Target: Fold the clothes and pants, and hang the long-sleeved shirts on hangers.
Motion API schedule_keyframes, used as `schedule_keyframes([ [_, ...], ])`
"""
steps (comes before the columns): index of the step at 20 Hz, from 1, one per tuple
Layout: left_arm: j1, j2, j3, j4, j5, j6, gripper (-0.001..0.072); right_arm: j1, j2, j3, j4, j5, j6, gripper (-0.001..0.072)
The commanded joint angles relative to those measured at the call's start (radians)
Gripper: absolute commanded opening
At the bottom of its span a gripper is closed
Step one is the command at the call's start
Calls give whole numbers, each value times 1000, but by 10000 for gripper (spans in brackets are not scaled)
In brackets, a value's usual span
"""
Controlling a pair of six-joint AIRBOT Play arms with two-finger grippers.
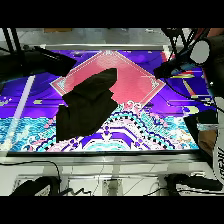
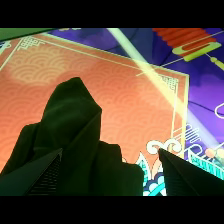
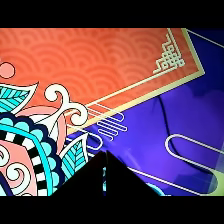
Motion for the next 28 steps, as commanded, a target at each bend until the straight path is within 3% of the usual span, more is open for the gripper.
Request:
schedule_keyframes([
  [1, 0, 1, 0, 0, 0, 0, 695, 0, 0, 0, 0, 0, 0, 30],
  [12, 0, 1, 0, 0, 0, 0, 695, 0, 0, 0, 24, 1, 4, 30],
  [16, 0, 1, 0, -2, 0, 0, 695, 0, -1, 0, 246, -8, 63, 30],
  [20, 0, 1, 0, -3, 15, 0, 695, 74, -42, -3, 540, 69, -59, 30],
  [23, 22, 5, 0, 129, 5, -4, 694, 228, -97, -79, 550, 98, -124, 30],
  [25, 66, 10, 0, 292, -14, -89, 694, 332, -130, -153, 543, 15, -124, 34],
  [26, 98, 9, -2, 375, -26, -146, 694, 384, -147, -187, 536, -55, -132, 94],
  [27, 135, 6, -6, 437, -39, -203, 694, 439, -168, -217, 516, -135, -147, 243],
  [28, 174, 2, -14, 473, -55, -243, 693, 496, -193, -237, 479, -212, -189, 446],
])
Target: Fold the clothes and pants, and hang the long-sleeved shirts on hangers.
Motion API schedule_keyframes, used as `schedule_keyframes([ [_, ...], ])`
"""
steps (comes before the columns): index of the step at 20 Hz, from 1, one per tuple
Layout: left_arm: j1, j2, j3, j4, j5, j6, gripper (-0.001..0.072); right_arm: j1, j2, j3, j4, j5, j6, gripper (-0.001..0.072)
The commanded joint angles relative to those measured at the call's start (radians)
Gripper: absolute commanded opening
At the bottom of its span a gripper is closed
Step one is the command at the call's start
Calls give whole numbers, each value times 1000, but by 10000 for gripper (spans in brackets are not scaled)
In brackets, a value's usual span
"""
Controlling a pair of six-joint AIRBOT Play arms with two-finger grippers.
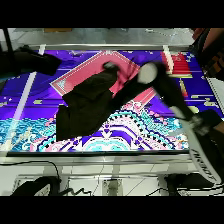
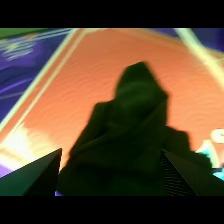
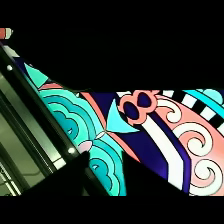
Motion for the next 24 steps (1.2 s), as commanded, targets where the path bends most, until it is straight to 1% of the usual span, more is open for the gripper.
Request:
schedule_keyframes([
  [1, 122, -5, -22, 202, -45, -148, 693, 194, -79, -81, -67, -244, -113, 562],
  [2, 160, -5, -39, 202, -47, -159, 694, 245, -107, -82, -109, -311, -145, 566],
  [4, 238, -5, -78, 202, -46, -158, 694, 335, -154, -82, -183, -442, -150, 565],
  [6, 309, -5, -117, 202, -50, -158, 694, 403, -192, -82, -245, -540, -158, 568],
  [7, 339, -5, -132, 202, -58, -158, 694, 430, -210, -82, -266, -581, -194, 594],
  [8, 362, -5, -142, 202, -65, -158, 693, 449, -227, -82, -273, -611, -237, 655],
  [9, 380, -5, -151, 201, -66, -158, 694, 465, -247, -82, -273, -633, -273, 664],
  [15, 395, -39, -161, 186, -64, -161, 694, 489, -340, -82, -293, -716, -278, 663],
  [16, 395, -49, -161, 186, -64, -161, 694, 484, -349, -81, -314, -719, -268, 648],
  [18, 395, -68, -162, 187, -64, -160, 694, 476, -364, -82, -373, -722, -217, 574],
  [19, 396, -77, -162, 187, -64, -160, 694, 473, -366, -82, -408, -725, -190, 517],
  [21, 396, -92, -162, 187, -64, -160, 694, 461, -366, -82, -471, -734, -180, 370],
  [22, 396, -98, -162, 187, -64, -161, 694, 452, -366, -82, -484, -734, -180, 254],
  [23, 395, -103, -162, 186, -65, -161, 694, 446, -366, -81, -488, -732, -180, 102],
  [24, 395, -106, -162, 186, -65, -161, 694, 442, -366, -79, -488, -727, -180, 30],
])
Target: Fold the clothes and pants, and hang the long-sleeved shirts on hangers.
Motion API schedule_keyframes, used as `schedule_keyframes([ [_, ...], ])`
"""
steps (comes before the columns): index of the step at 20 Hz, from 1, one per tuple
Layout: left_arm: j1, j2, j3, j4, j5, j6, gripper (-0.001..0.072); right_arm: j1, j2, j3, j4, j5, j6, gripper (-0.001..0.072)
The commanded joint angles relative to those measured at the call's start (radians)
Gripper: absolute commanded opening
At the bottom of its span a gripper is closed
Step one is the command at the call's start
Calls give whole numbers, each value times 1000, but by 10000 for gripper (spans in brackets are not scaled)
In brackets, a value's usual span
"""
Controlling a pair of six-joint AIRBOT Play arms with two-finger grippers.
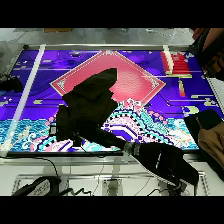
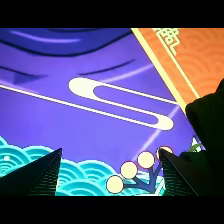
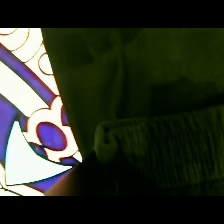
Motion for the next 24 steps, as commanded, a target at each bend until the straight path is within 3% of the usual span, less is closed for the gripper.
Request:
schedule_keyframes([
  [1, 1, -17, -1, -2, -1, 0, 694, -17, -2, 2, -54, -2, 14, 29],
  [3, 1, -19, -1, -2, -2, 0, 694, -19, 17, 8, -56, 21, 16, 28],
  [5, 1, -21, -1, 0, -22, 11, 693, -40, 51, 40, -85, 85, 91, 27],
  [9, 1, -34, -12, 8, -178, 171, 692, -194, 193, 119, -97, 167, 317, 27],
  [10, 2, -35, -35, 1, -214, 196, 654, -241, 236, 120, -80, 164, 352, 27],
  [11, 1, -35, -66, -6, -248, 212, 471, -286, 271, 120, -50, 164, 367, 28],
  [12, 2, -35, -111, -19, -284, 231, 346, -328, 298, 120, -6, 168, 372, 28],
  [16, 2, -31, -363, -166, -366, 328, 372, -412, 319, 120, 119, 216, 372, 28],
  [21, 69, -31, -652, -384, -271, 457, 383, -409, 316, 120, 118, 228, 369, 28],
  [23, 133, -31, -726, -414, -210, 481, 569, -409, 316, 120, 118, 227, 369, 28],
  [24, 168, -31, -753, -430, -176, 484, 607, -409, 316, 120, 118, 226, 369, 28],
])
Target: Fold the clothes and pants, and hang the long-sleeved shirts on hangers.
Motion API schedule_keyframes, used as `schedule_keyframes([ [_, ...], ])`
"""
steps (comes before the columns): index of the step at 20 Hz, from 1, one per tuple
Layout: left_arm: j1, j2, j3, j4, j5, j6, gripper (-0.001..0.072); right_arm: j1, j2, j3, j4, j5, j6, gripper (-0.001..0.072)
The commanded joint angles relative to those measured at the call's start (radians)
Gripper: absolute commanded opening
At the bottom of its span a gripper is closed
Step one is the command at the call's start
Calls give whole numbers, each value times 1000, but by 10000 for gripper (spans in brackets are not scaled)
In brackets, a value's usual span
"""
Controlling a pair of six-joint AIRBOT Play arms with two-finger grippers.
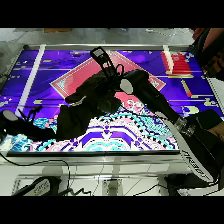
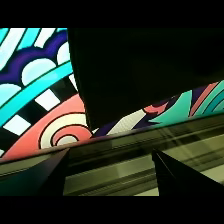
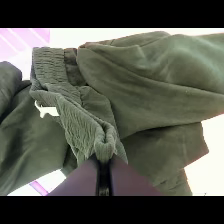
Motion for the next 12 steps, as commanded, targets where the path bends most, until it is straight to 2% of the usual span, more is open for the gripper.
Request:
schedule_keyframes([
  [1, 99, 0, -132, -94, 108, 53, 603, -4, 3, 1, 10, -1, 2, 27],
  [4, 142, -23, -167, -158, 170, 84, 588, -4, 3, 1, 10, -8, 2, 28],
  [6, 140, -58, -179, -233, 182, 132, 457, -4, 3, 1, 9, -11, 2, 28],
  [10, 140, -128, -181, -380, 260, 166, 458, -4, 3, 1, 2, -12, 2, 28],
  [11, 140, -133, -181, -420, 280, 177, 403, -5, 3, 1, -1, -12, 2, 28],
  [12, 140, -134, -181, -457, 289, 194, 225, -5, 3, 1, -16, -12, 2, 28],
])
